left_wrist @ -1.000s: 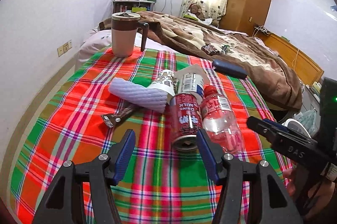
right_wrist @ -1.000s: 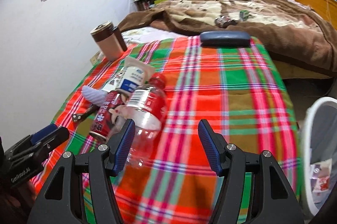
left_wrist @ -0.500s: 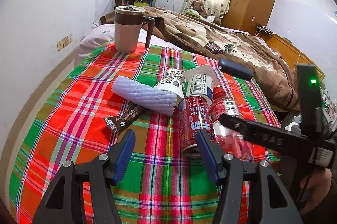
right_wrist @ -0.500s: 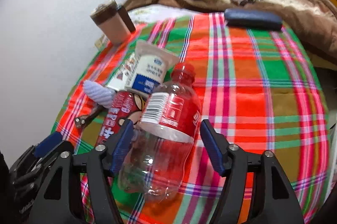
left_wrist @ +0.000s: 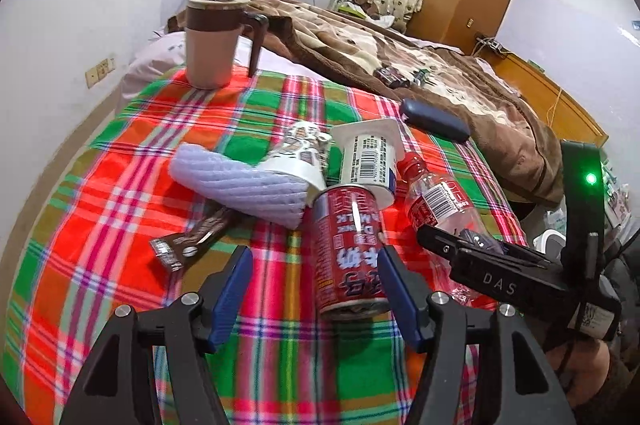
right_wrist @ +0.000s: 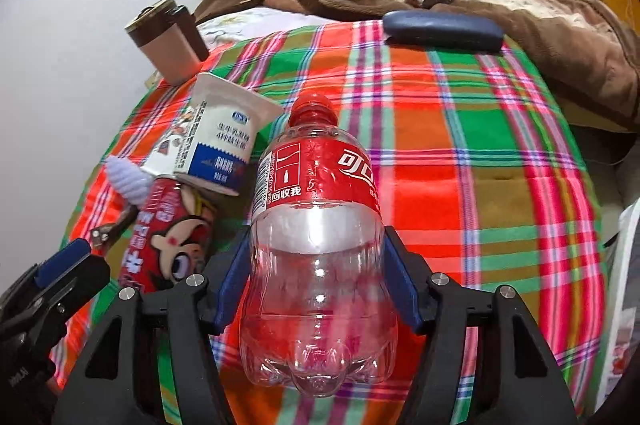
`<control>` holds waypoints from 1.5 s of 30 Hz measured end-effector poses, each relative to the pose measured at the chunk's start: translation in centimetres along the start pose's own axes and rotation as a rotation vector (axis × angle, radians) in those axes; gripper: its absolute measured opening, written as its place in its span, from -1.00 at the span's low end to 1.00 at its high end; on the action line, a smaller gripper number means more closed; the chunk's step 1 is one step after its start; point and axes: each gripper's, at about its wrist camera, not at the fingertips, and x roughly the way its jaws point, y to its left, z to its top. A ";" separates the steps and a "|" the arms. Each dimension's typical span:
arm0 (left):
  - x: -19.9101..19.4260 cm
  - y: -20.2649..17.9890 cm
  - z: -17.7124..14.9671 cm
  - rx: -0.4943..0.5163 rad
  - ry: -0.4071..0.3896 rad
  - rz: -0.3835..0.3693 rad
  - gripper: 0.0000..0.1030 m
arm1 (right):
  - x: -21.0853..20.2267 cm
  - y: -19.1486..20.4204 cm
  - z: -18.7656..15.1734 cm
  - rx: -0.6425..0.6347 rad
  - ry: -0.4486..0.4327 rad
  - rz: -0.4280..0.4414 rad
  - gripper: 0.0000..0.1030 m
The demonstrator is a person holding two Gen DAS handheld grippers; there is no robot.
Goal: Collect trash
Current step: 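Grasp the red milk-drink can with the left tool while the right tool grasps the clear red-label bottle, then lift and carry the can and bottle with both tools over the bin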
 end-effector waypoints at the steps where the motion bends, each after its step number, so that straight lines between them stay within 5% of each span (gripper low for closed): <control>1: 0.2 -0.2 0.1 0.001 0.002 -0.001 0.25 | 0.0 -0.2 0.0 0.001 -0.005 0.001 0.24; 22: 6.4 -1.6 0.5 0.025 0.116 -0.008 0.25 | 0.2 -1.8 0.4 -0.013 -0.050 -0.015 0.24; 31: 6.7 -1.7 0.5 0.021 0.114 -0.005 0.23 | 0.2 -2.1 0.3 -0.010 -0.054 -0.007 0.24; 33: 6.6 -1.8 0.5 0.020 0.112 -0.006 0.02 | 0.1 -2.1 0.3 -0.011 -0.054 -0.007 0.24; 45: 5.6 -2.0 0.0 0.025 0.103 0.014 0.01 | -0.4 -2.3 -0.1 -0.008 -0.067 -0.009 0.24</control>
